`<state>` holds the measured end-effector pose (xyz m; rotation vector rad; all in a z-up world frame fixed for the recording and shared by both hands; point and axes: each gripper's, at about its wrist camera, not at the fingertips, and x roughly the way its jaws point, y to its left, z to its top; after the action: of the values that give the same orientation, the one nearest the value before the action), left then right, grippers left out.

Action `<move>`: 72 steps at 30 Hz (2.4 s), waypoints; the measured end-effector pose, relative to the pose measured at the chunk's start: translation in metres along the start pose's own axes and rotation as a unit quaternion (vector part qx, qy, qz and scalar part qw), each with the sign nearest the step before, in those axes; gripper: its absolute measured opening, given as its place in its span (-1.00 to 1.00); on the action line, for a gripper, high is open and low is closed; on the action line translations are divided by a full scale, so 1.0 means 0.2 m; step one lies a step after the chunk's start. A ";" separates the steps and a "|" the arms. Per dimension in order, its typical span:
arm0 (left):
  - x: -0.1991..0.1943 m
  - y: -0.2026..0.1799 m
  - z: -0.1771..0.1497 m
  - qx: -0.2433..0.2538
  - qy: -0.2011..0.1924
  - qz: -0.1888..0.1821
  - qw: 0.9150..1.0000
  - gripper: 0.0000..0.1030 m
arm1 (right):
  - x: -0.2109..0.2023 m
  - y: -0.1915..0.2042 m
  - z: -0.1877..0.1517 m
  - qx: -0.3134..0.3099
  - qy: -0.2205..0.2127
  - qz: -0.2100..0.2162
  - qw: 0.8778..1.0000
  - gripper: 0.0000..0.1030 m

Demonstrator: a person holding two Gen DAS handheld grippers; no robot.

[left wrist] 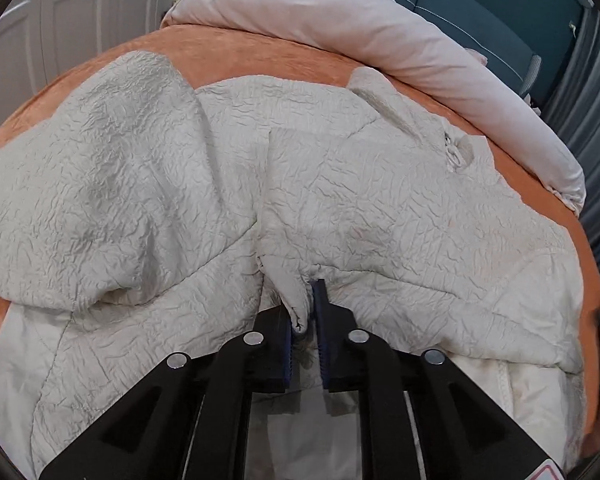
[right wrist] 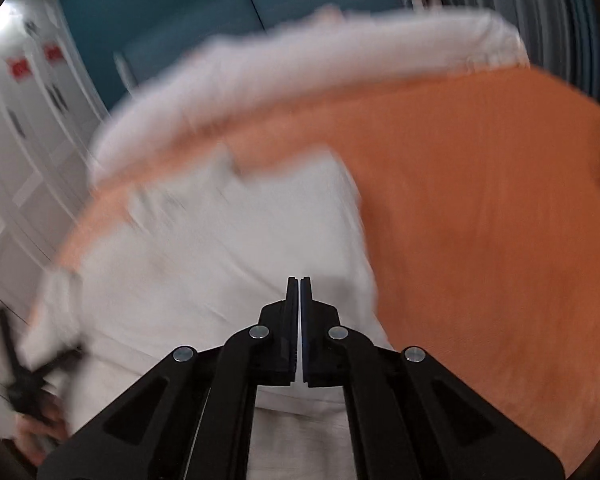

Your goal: Fold large clothes

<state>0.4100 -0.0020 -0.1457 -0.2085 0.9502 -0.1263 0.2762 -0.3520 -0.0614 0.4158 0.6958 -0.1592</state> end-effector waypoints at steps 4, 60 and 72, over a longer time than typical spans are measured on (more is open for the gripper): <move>0.02 -0.03 -0.04 0.010 -0.013 0.012 1.000 -0.71 | 0.15 0.14 -0.06 -0.067 0.060 -0.007 0.996 -0.97; -1.90 1.05 -1.01 -0.106 0.029 -0.053 0.993 -0.29 | -1.81 -0.32 -0.89 -0.034 0.145 -0.076 0.986 -0.24; -1.55 1.03 -0.59 -0.162 -0.055 -0.024 0.985 -0.18 | -0.92 0.36 -0.62 -0.108 0.108 0.029 0.988 -0.41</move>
<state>0.1382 0.2447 -0.0142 -0.5339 0.8517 -0.0031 0.0840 -0.2332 -0.0037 0.2470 0.9033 0.0166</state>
